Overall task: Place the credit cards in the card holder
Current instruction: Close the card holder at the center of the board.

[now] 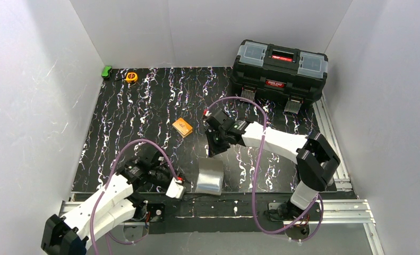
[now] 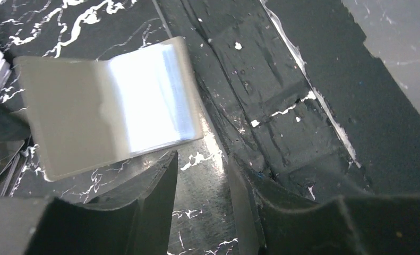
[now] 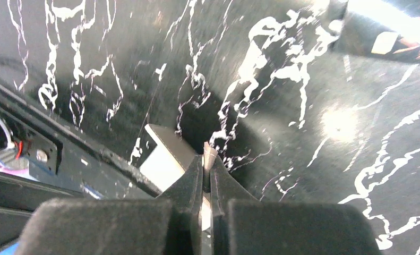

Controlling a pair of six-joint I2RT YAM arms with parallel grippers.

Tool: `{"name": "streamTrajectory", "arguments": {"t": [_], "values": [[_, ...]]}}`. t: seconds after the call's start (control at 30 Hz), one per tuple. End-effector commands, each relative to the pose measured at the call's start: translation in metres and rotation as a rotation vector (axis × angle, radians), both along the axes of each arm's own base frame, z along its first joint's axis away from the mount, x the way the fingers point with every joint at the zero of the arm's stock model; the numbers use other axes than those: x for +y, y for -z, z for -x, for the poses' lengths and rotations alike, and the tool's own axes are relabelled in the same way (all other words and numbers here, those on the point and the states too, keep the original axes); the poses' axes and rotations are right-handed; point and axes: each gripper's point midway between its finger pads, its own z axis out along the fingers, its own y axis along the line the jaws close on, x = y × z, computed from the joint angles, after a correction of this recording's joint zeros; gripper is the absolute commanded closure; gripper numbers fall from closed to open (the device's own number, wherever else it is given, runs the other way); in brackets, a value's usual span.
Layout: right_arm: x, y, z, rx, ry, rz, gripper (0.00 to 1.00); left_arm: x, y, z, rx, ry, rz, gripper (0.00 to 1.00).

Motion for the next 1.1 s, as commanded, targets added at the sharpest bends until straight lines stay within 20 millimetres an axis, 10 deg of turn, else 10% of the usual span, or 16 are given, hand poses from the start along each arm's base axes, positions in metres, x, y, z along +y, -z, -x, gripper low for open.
{"name": "streamTrajectory", "arguments": {"t": [0.0,0.67,1.07], "values": [[0.003,-0.011,-0.020,-0.054,0.022,-0.005,0.99,-0.002,0.012,0.001,-0.092,0.113,0.007,0.60],[-0.022,0.058,0.043,0.147,-0.032,0.063,0.99,-0.056,0.036,-0.037,-0.387,0.098,0.107,0.52],[-0.015,0.063,0.041,0.177,-0.066,0.047,0.99,-0.063,0.055,-0.044,-0.392,0.157,0.042,0.52]]}}
